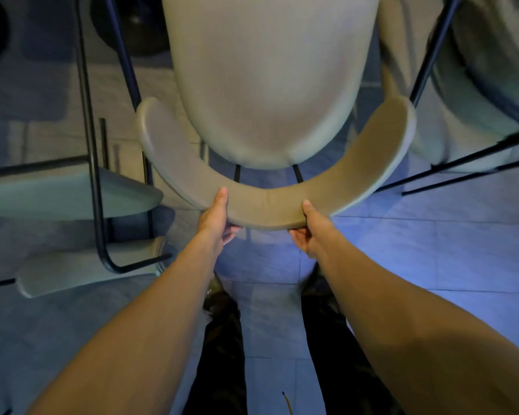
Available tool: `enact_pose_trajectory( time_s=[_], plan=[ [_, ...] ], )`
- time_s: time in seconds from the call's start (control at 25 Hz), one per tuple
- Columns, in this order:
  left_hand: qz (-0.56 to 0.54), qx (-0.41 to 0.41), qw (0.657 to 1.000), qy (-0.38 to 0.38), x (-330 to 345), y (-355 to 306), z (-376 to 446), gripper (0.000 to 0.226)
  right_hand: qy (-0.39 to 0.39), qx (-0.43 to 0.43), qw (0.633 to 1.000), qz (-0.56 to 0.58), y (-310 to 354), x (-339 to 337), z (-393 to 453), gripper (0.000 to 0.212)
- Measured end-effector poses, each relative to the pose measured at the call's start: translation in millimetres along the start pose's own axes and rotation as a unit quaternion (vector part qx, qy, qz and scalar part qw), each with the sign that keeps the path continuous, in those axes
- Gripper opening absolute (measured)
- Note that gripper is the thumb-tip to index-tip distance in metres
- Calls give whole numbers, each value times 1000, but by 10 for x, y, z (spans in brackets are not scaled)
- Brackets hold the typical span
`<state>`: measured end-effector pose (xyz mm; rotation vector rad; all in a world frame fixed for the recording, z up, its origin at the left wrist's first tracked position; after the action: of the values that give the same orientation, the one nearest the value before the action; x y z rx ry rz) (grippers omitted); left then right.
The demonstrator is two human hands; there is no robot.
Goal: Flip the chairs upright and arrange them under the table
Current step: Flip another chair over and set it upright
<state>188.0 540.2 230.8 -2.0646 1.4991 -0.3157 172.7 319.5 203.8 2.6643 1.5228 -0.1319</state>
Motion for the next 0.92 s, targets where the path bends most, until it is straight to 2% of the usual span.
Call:
enact_pose_trajectory(
  time_s=[0.48,0.6,0.92],
  plan=[
    [45,9,999,-15,-5,-873,-723,40,-19,-42,998,-45,419,-50,-974,47],
    [62,5,998,-12,14,-1078,-804,35,4,-68,997,-44,578,19,-1175,41],
    [90,-21,995,-22,81,-1517,-694,18,-32,-45,985,-166,956,194,-1426,39]
  ],
)
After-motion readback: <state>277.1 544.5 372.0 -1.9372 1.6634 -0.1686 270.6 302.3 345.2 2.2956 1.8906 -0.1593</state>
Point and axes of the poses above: each hand's wrist, its own z-axis towards the middle knuckle, its own x-axis out of the palm, y = z × x, the point moved 9 cm from there along z, towards the middle knuckle, and after that the axes turned 13 degrees about x, right-handed, at the moved point
